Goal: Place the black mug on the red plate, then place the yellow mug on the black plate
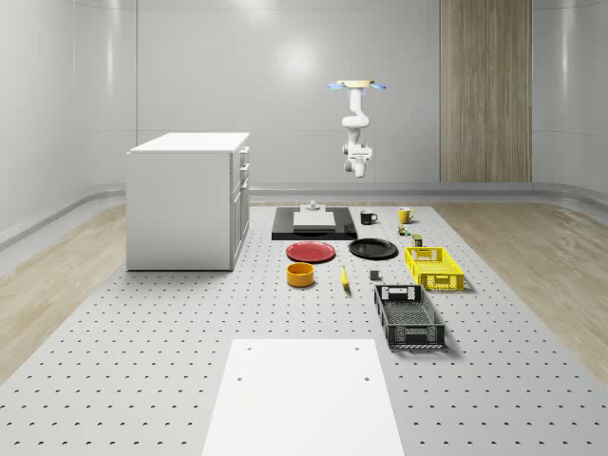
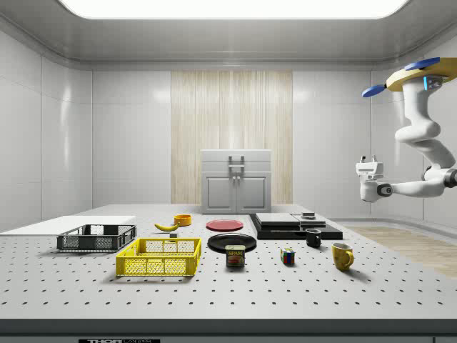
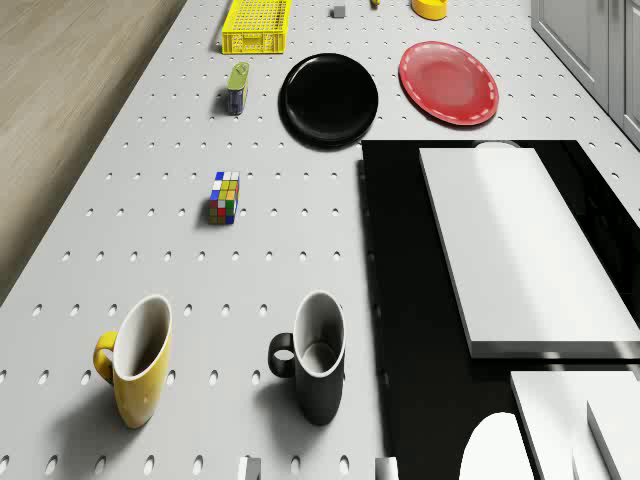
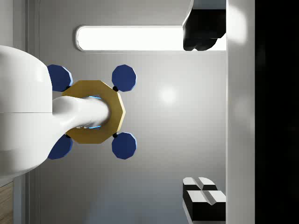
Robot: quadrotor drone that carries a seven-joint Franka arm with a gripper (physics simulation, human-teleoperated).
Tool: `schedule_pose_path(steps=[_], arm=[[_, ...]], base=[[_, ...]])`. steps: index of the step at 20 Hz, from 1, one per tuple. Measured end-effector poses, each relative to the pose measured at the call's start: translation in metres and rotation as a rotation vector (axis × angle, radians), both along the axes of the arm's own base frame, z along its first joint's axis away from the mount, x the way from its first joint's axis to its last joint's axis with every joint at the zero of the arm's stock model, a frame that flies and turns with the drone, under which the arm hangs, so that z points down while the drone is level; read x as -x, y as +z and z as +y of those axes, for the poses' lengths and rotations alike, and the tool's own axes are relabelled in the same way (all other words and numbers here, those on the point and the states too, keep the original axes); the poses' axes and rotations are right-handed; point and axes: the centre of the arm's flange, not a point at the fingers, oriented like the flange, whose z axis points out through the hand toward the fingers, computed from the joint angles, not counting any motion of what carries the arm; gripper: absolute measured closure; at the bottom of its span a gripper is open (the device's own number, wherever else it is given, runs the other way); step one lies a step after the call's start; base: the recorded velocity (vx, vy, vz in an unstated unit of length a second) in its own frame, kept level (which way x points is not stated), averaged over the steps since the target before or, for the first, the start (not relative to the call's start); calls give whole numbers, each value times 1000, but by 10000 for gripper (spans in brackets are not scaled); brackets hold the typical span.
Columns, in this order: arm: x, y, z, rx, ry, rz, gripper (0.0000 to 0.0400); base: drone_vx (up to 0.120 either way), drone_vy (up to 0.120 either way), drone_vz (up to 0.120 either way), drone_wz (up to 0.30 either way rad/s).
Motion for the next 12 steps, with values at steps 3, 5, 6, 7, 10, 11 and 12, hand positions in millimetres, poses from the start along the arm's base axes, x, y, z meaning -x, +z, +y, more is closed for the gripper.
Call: schedule_pose_path(steps=[3,5,6,7,10,11,12], arm=[[3,23,0,0,0,-2,0],[4,37,0,0,0,-4,0],[4,43,0,0,0,-5,0],[3,50,0,0,0,-6,0],[2,66,0,0,0,-8,0],[2,71,0,0,0,-9,0],[1,75,0,0,0,-9,0]], base=[[0,0,0,0],[0,0,0,0],[80,0,0,0],[120,0,0,0],[120,0,0,0],[120,0,0,0],[120,0,0,0]])
